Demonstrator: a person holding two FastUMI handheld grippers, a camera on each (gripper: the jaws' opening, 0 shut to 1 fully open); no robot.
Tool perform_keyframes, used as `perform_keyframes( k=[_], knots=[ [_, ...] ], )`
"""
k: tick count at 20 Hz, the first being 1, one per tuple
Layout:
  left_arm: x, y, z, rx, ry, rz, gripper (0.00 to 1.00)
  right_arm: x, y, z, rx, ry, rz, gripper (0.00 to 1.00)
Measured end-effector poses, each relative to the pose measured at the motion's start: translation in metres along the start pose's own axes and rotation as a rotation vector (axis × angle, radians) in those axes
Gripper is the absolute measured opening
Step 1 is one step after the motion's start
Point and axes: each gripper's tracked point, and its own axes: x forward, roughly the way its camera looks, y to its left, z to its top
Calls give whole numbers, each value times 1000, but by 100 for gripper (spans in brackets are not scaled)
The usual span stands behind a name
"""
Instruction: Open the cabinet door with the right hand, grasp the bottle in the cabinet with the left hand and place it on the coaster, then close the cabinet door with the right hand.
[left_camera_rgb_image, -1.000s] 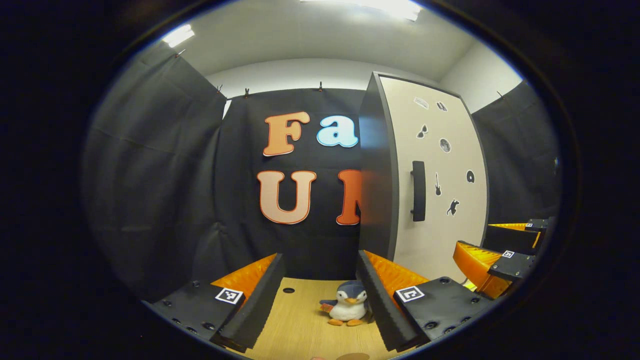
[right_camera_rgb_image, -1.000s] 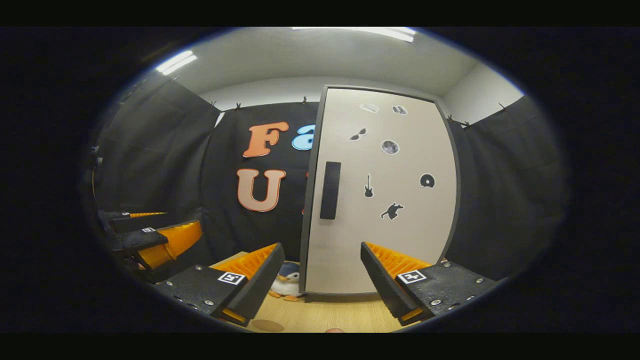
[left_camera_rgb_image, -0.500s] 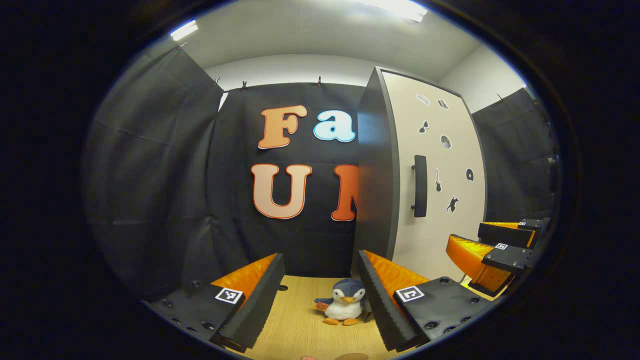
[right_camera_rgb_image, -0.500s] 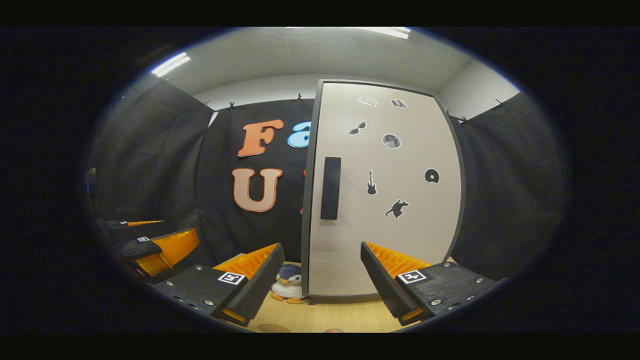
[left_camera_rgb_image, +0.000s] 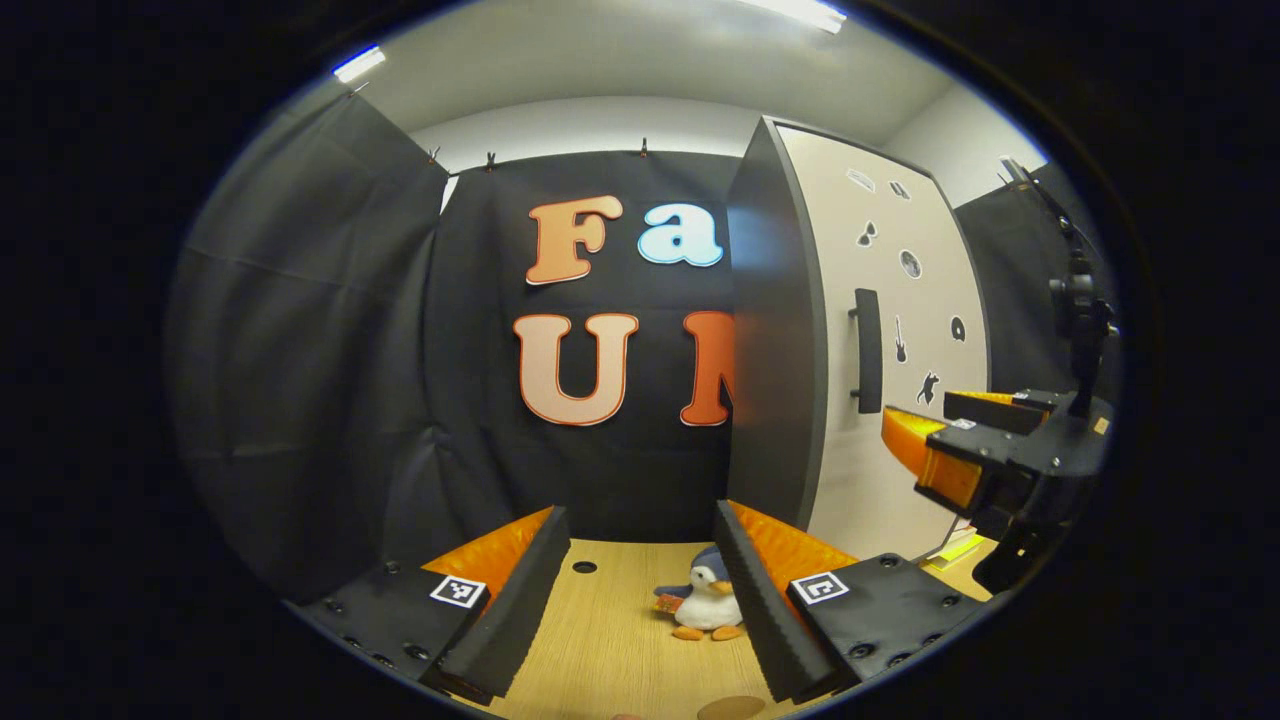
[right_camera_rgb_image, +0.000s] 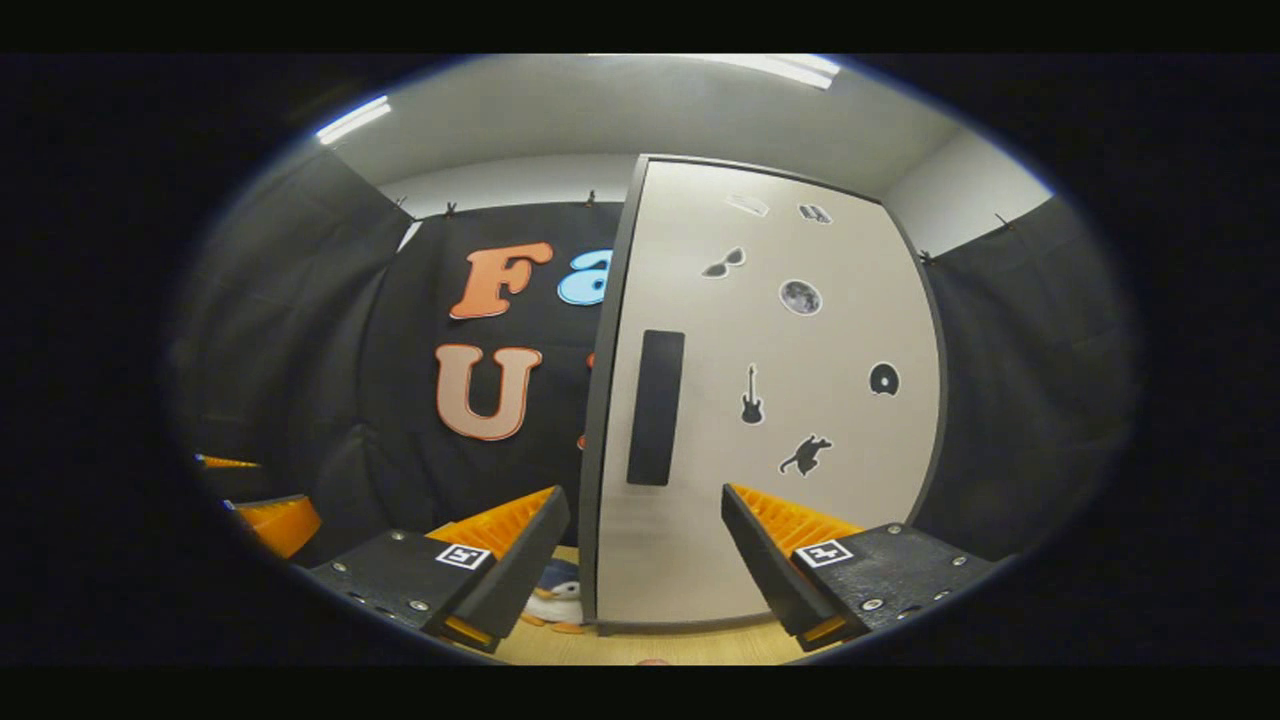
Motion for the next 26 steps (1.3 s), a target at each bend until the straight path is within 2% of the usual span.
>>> perform_keyframes(
  k=[4,8,9,10,14,16,17,18,20,22,24,25,26],
  knots=[
    [9,15,-10,-17,20,6,95,36,-4,13,-4,-36,-31,96],
    [22,24,-16,-26,33,-5,95,64,-4,21,6,-37,-58,89],
    [26,25,-16,-26,32,-12,95,69,-1,20,22,-37,-59,80],
    [30,26,-17,-23,32,-20,96,74,0,20,30,-30,-59,82],
    [42,25,-21,-7,40,-57,95,88,-1,11,31,11,-71,66],
    [46,23,-23,-4,42,-77,95,88,-1,10,52,18,-74,54],
    [48,21,-25,-4,46,-83,95,88,-2,11,57,20,-78,43],
    [50,19,-26,-8,52,-92,95,88,-2,10,70,25,-79,37],
    [51,11,-31,-14,64,-127,95,88,-3,9,118,42,-85,32],
    [51,8,-29,-5,61,-140,96,86,-4,10,107,42,-92,22],
    [49,9,-25,10,50,-128,96,82,-4,11,111,39,-80,20],
    [46,6,-22,10,41,-124,95,80,-3,12,123,36,-71,16],
    [42,4,-20,7,38,-120,96,76,-3,14,134,32,-64,18]
  ],
)
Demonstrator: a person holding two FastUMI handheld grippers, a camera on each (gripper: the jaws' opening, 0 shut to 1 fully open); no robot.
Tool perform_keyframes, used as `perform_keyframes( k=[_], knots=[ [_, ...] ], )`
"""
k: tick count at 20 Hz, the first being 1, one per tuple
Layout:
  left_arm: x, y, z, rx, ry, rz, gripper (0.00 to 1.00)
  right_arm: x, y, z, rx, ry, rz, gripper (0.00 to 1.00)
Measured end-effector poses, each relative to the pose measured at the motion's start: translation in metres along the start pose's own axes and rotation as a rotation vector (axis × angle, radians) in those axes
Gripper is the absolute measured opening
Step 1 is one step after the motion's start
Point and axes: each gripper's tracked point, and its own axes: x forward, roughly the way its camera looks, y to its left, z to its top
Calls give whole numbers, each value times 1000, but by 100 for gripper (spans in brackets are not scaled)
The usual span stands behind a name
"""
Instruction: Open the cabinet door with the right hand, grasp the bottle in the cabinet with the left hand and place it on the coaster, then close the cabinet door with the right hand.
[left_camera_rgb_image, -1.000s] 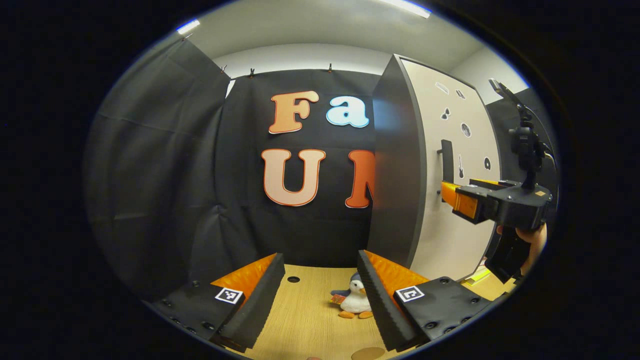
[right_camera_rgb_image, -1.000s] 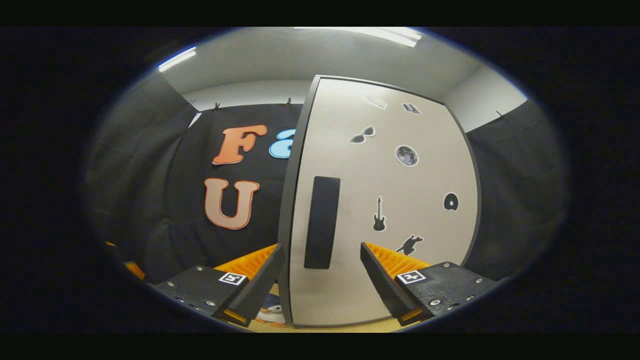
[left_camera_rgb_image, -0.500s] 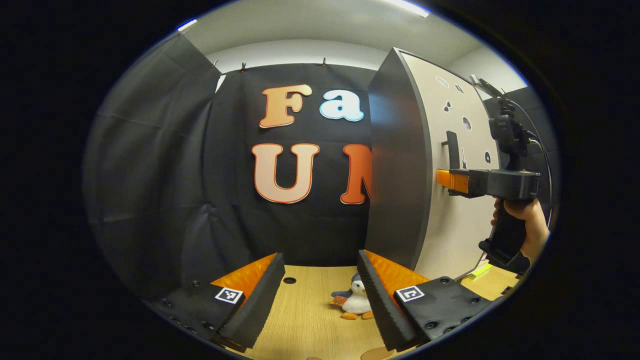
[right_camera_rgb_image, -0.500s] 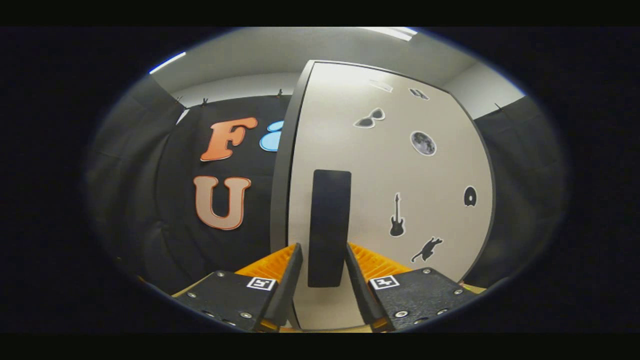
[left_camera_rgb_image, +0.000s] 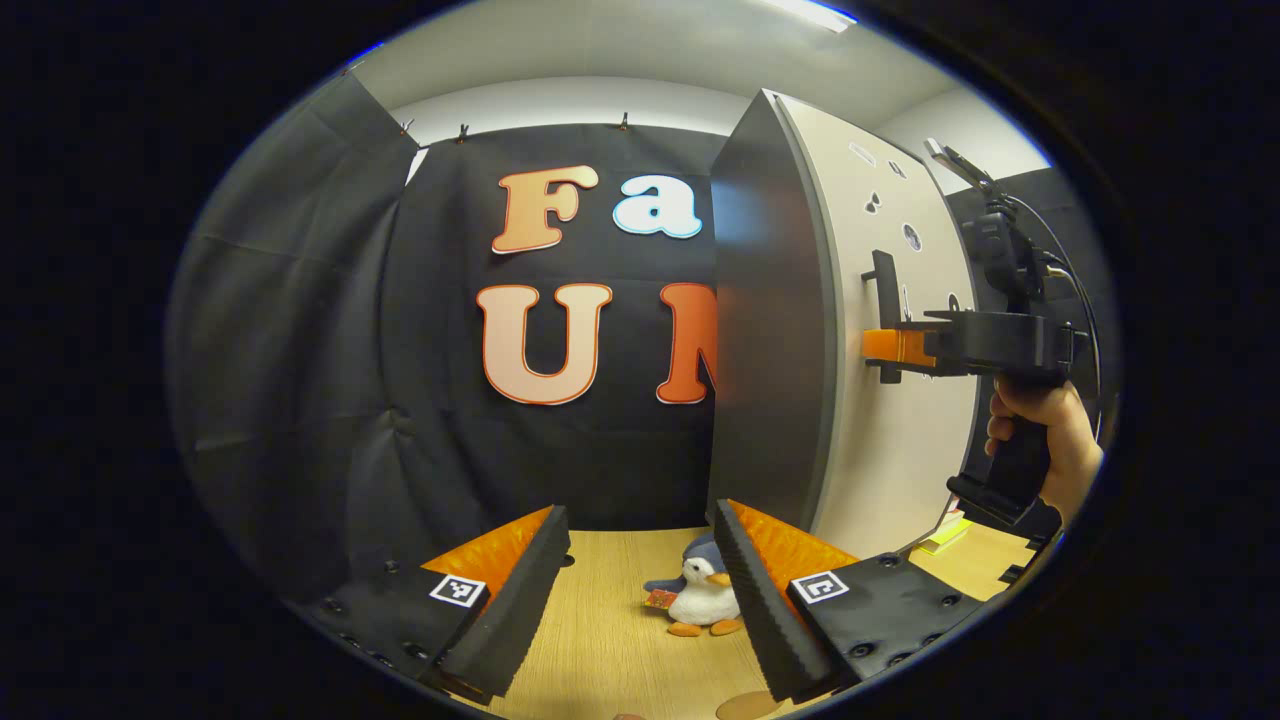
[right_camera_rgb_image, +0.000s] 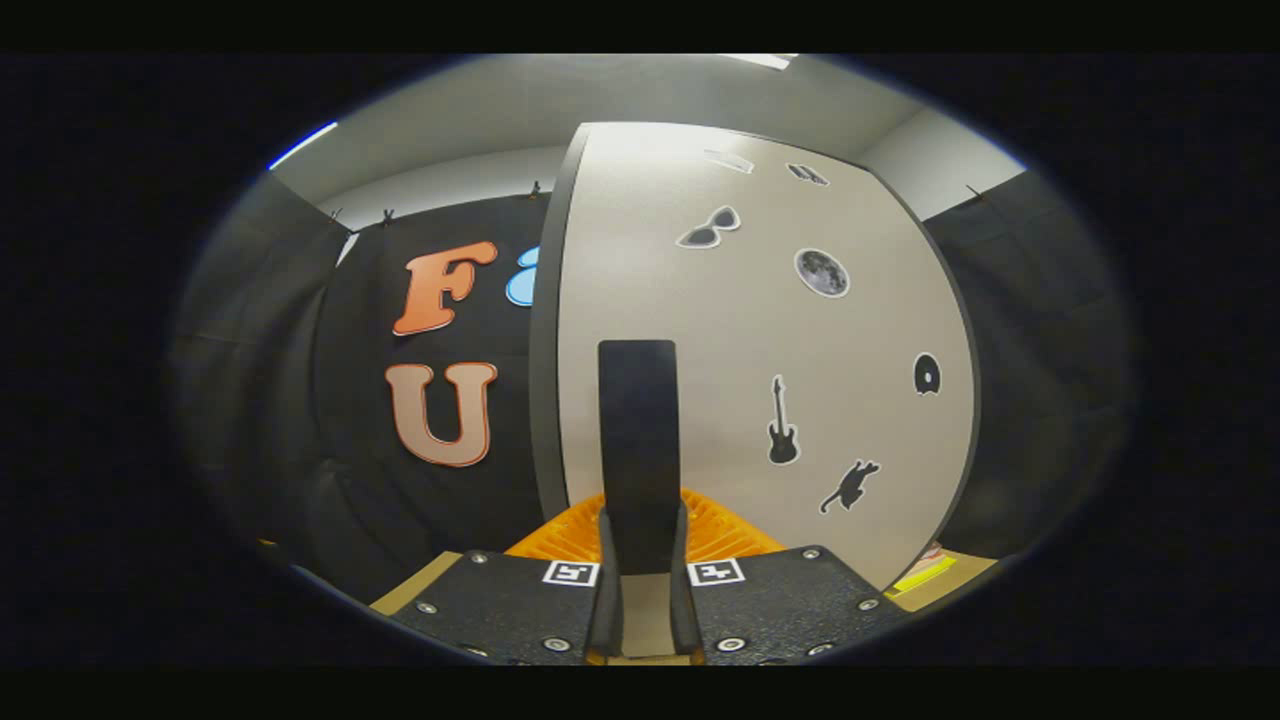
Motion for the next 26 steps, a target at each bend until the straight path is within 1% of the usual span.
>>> perform_keyframes(
  k=[1,2,3,5,7,8,10,11,12,13,14,15,16,17,18,19,20,21,23,24,26],
  knots=[
    [-4,-5,0,-1,3,3,95,-5,0,3,-2,-5,5,18],
    [-10,-9,0,0,6,11,95,-10,-1,4,-8,-12,9,20],
    [-19,-13,1,0,4,25,96,-13,-4,4,-10,-16,14,18],
    [-37,-23,3,-8,4,57,95,-24,-6,5,6,-17,43,16],
    [-49,-34,4,-16,6,75,97,-39,-10,5,25,-18,79,18],
    [-53,-41,5,-15,5,79,95,-46,-11,5,22,-20,92,15],
    [-61,-53,10,-10,-2,93,97,-60,-18,6,17,-19,106,15],
    [-68,-62,16,-10,-15,97,95,-60,-20,7,21,-21,114,15],
    [-72,-70,21,-9,-26,100,94,-60,-22,7,27,-21,126,20],
    [-77,-78,24,-7,-30,100,95,-63,-23,8,34,-22,137,17],
    [-79,-86,24,-5,-35,101,96,-66,-24,8,39,-23,146,17],
    [-81,-94,27,-5,-41,100,96,-67,-27,8,35,-24,151,19],
    [-82,-102,29,-9,-44,96,96,-69,-29,9,30,-27,151,19],
    [-86,-110,29,-14,-46,92,94,-71,-31,9,26,-29,152,15],
    [-87,-117,30,-19,-49,88,94,-72,-34,9,27,-29,150,17],
    [-88,-122,32,-19,-51,85,94,-74,-36,10,32,-32,148,15],
    [-89,-127,34,-16,-53,80,96,-75,-38,9,34,-32,146,15],
    [-89,-132,34,-11,-57,79,95,-77,-40,11,34,-34,143,17],
    [-91,-143,35,-12,-62,70,96,-82,-46,11,29,-36,126,17],
    [-90,-148,35,-15,-61,62,95,-84,-50,12,29,-39,114,17],
    [-89,-162,31,-22,-54,42,95,-87,-58,12,36,-33,80,17]
  ],
)
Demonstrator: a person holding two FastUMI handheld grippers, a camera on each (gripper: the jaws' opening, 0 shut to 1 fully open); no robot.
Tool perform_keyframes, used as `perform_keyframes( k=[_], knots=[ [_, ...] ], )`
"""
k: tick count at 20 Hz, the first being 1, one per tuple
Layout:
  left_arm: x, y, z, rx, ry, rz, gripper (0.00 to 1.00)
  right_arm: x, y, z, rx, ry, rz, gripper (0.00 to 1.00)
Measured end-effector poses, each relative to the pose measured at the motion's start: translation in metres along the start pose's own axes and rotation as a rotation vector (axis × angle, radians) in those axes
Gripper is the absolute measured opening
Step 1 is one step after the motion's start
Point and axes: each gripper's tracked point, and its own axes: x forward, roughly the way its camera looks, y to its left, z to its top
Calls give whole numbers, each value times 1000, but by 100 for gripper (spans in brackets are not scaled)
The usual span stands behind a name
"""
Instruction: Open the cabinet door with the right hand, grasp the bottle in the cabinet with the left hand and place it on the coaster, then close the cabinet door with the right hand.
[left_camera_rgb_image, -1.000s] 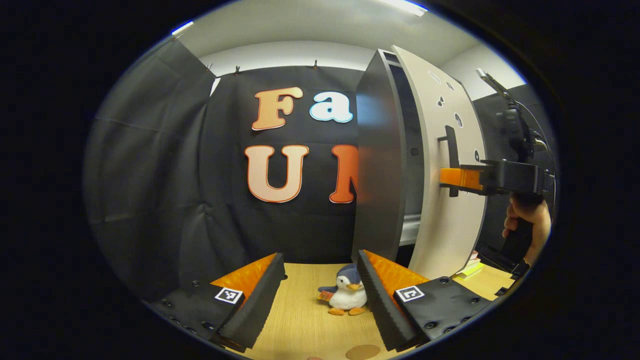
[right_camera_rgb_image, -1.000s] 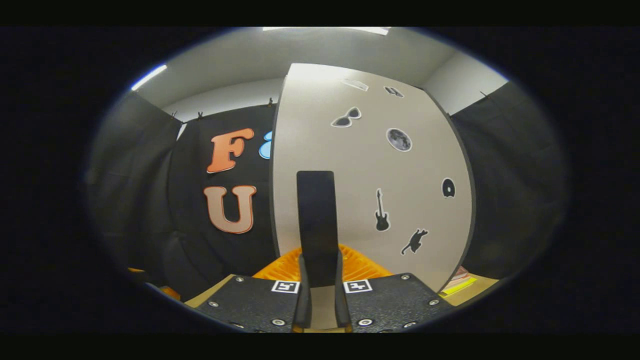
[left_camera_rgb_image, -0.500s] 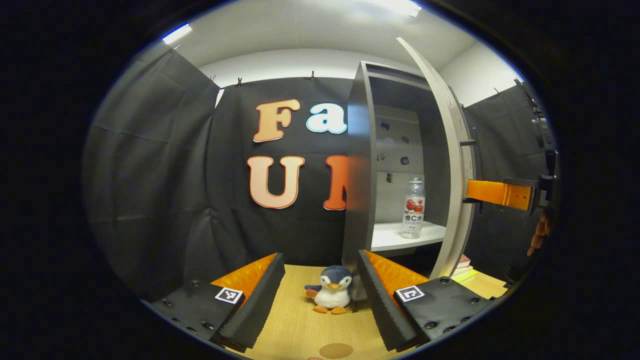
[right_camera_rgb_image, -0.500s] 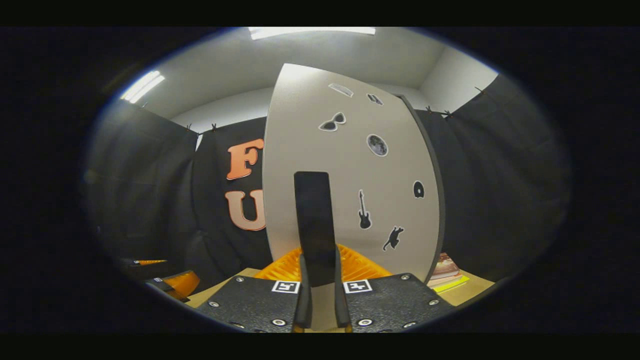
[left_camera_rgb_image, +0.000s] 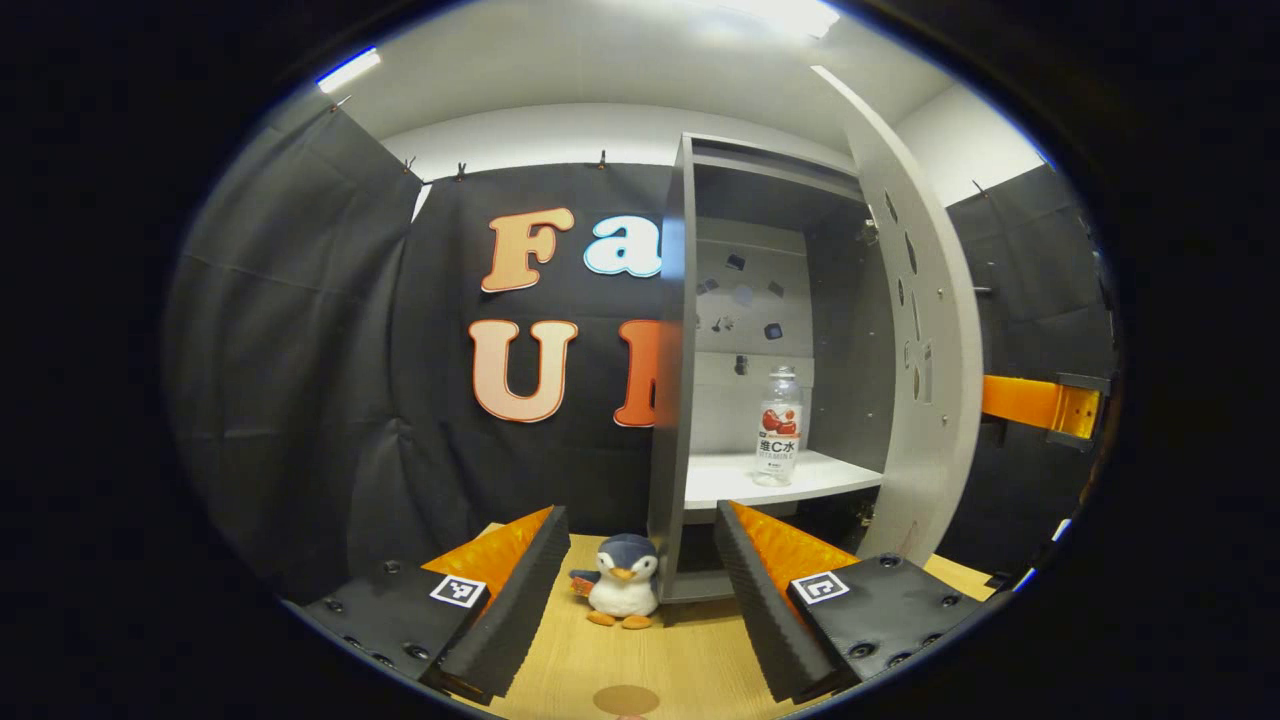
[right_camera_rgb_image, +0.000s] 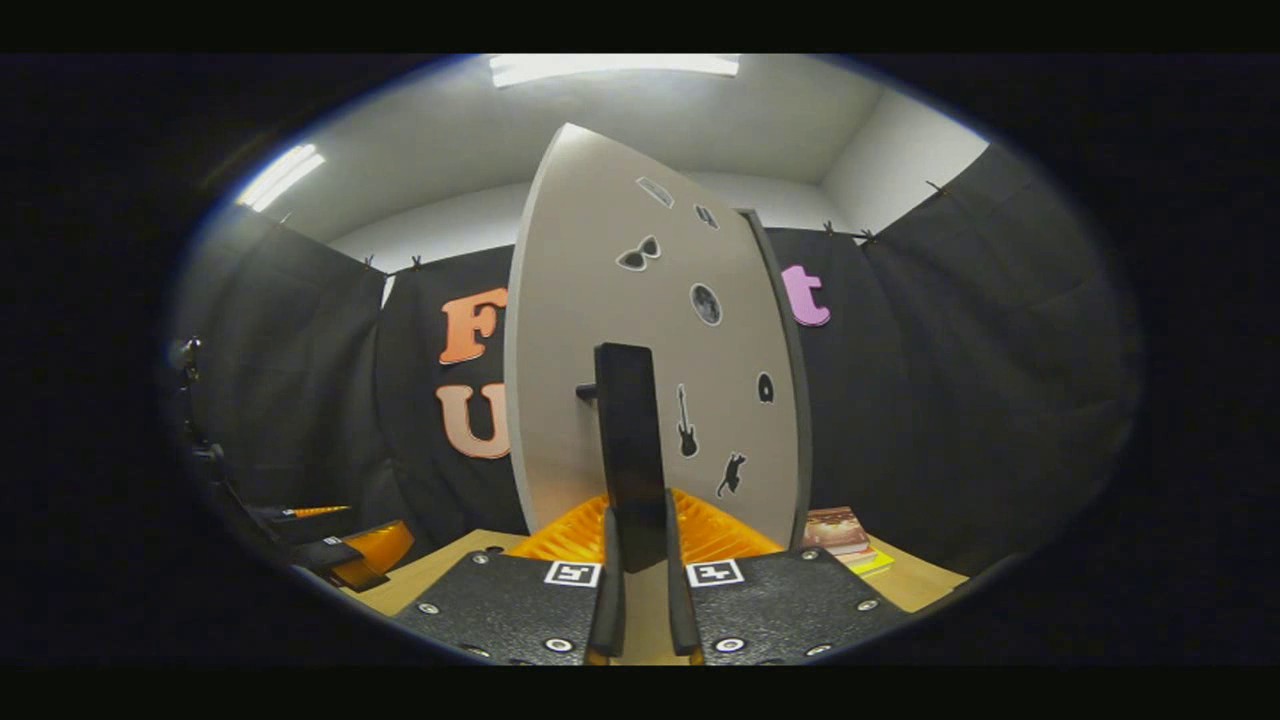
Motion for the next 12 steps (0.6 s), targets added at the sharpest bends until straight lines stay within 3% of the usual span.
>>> perform_keyframes(
  k=[4,6,12],
  knots=[
    [4,-31,-10,-16,33,-57,95,-4,-25,3,-34,-7,-103,16],
    [5,-46,-12,-25,37,-87,96,-6,-37,5,-65,-7,-140,11],
    [5,-80,-14,-34,37,-142,95,-16,-64,11,-73,-27,-207,9]
  ],
)
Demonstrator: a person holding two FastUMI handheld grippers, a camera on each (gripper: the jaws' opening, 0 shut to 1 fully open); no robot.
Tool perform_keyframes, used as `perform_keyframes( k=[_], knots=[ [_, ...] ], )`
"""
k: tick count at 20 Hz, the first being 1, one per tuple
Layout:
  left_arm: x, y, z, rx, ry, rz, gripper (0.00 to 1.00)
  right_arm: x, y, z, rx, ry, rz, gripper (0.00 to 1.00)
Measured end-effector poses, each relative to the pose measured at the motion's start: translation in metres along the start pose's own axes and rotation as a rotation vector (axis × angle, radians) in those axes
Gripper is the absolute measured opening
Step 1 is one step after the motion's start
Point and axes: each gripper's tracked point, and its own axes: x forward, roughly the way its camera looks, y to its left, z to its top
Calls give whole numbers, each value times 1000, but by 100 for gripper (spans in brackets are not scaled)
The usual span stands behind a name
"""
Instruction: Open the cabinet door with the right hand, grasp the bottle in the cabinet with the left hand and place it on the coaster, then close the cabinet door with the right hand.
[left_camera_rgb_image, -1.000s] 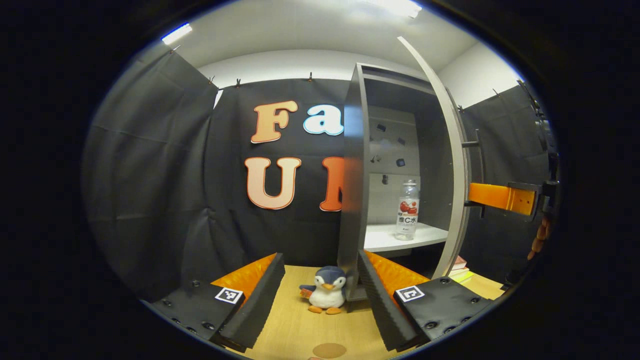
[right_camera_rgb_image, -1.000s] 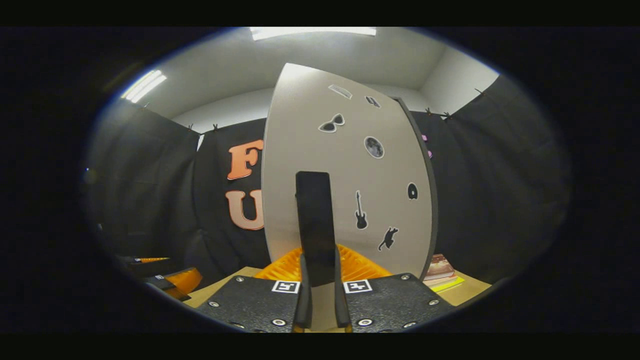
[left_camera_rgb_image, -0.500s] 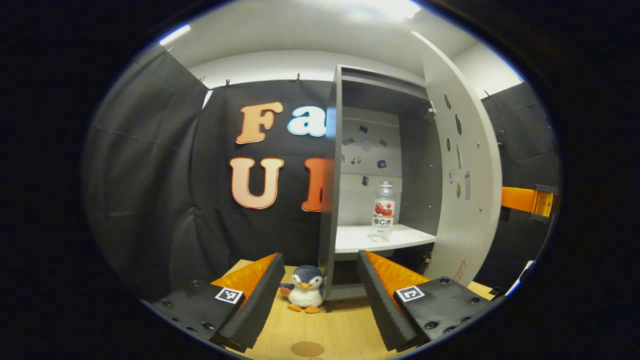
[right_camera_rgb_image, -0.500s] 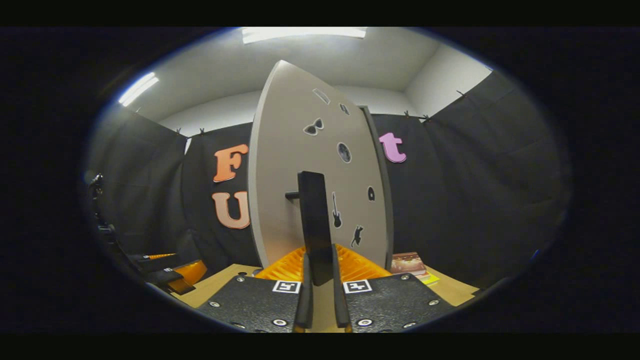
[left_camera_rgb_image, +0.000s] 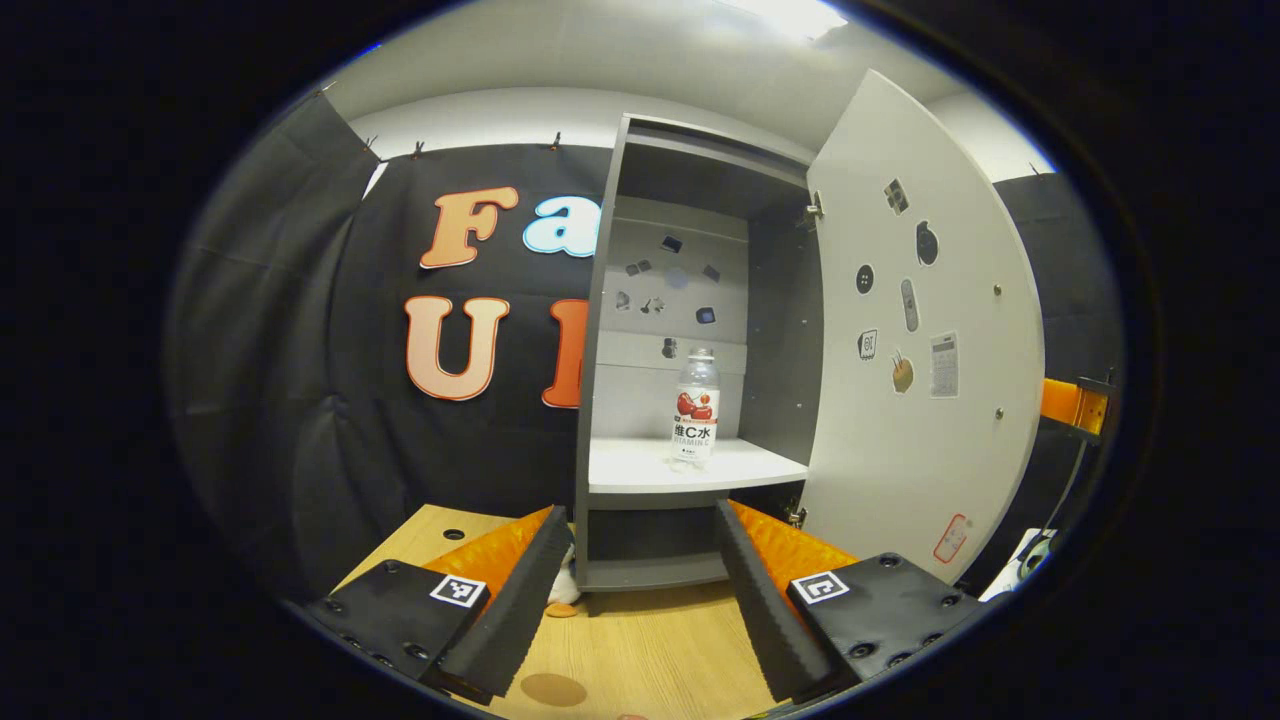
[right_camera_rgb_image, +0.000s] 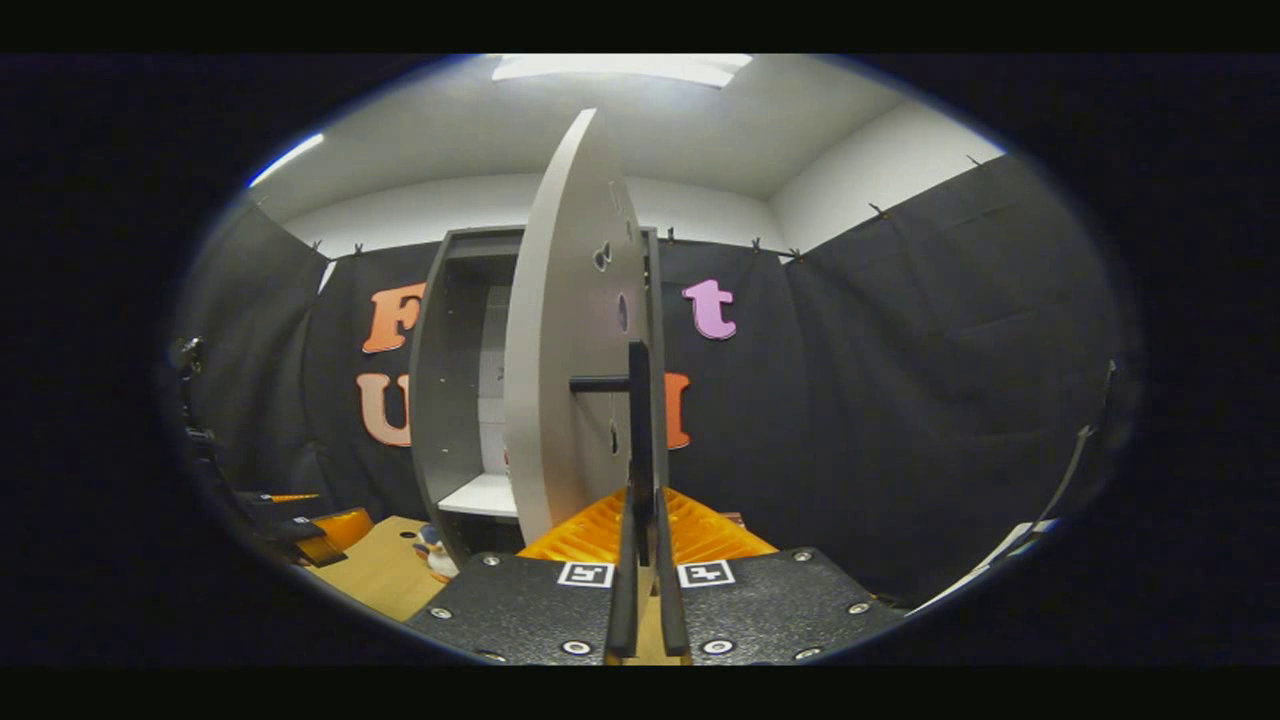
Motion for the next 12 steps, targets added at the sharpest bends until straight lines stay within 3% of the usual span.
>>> perform_keyframes(
  k=[1,2,6,10,12],
  knots=[
    [1,-2,0,4,-2,-2,95,1,-4,1,0,-7,-7,5],
    [1,-5,0,6,-2,-1,95,2,-6,2,-5,-12,-10,13],
    [1,-13,-4,-7,4,-4,96,4,-26,1,-32,-7,-58,0],
    [4,-20,-4,1,9,-16,95,1,-18,1,25,-1,-43,3],
    [5,-23,-4,11,10,-20,95,-1,-24,0,22,-2,-63,0]
  ],
)
